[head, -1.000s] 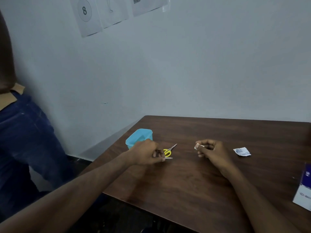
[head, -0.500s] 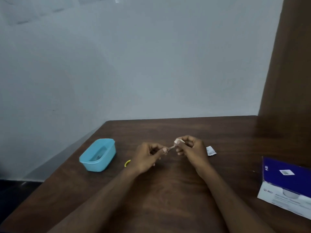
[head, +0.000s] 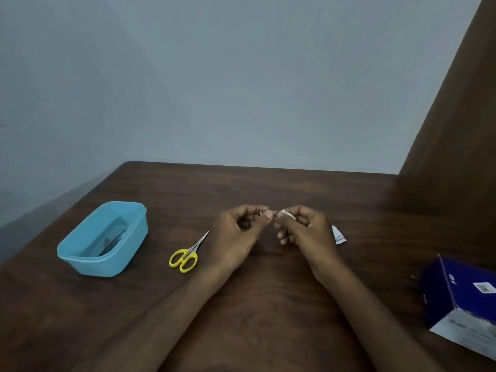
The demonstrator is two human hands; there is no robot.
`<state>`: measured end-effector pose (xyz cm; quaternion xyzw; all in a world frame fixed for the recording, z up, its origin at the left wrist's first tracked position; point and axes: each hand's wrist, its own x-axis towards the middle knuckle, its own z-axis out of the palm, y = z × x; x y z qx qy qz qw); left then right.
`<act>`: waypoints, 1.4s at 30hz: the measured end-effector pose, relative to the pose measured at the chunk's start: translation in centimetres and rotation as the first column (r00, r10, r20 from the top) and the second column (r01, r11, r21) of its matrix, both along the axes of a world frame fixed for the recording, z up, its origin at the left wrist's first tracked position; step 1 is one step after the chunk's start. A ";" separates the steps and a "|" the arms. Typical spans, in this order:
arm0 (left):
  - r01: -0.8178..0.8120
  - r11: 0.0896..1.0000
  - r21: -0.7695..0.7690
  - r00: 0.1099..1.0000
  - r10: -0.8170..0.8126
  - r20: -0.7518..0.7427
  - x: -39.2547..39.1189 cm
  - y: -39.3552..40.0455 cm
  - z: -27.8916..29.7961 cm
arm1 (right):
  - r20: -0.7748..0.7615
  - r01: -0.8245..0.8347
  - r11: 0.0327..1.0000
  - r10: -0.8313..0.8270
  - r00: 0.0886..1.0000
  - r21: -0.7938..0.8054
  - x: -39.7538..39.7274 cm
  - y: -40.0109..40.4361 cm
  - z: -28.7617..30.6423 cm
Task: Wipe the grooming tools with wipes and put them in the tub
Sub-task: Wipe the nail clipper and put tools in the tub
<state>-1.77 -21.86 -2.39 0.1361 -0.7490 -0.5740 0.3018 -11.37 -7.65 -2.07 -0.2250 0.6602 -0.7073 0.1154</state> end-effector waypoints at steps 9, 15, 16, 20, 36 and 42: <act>0.052 0.967 0.247 0.991 -0.019 -0.135 -1.1 -0.3 -0.4 | -0.024 -0.085 0.994 0.087 0.996 0.073 0.5 -0.1 0.0; 0.032 0.951 0.308 0.995 0.000 -0.103 -1.4 -0.3 -0.4 | -0.046 0.011 1.000 -0.012 0.999 -0.011 0.0 0.3 -0.3; 0.044 0.953 0.300 0.995 -0.014 -0.099 -1.4 -0.3 -0.4 | -0.054 0.024 0.999 -0.025 0.998 -0.027 0.0 0.5 -0.3; 0.080 0.956 0.282 0.995 -0.059 -0.083 -1.3 -0.3 -0.3 | -0.060 0.041 0.995 -0.047 0.997 -0.091 0.0 0.6 0.0; 0.208 0.947 0.246 0.977 -0.191 -0.093 -0.3 -0.1 0.1 | -0.092 -0.015 0.998 0.009 0.996 -0.069 1.1 0.5 -0.2; 0.282 0.934 0.221 0.959 -0.271 -0.079 -0.2 -0.1 0.1 | -0.078 0.035 0.997 -0.041 0.996 -0.074 0.7 0.4 -0.1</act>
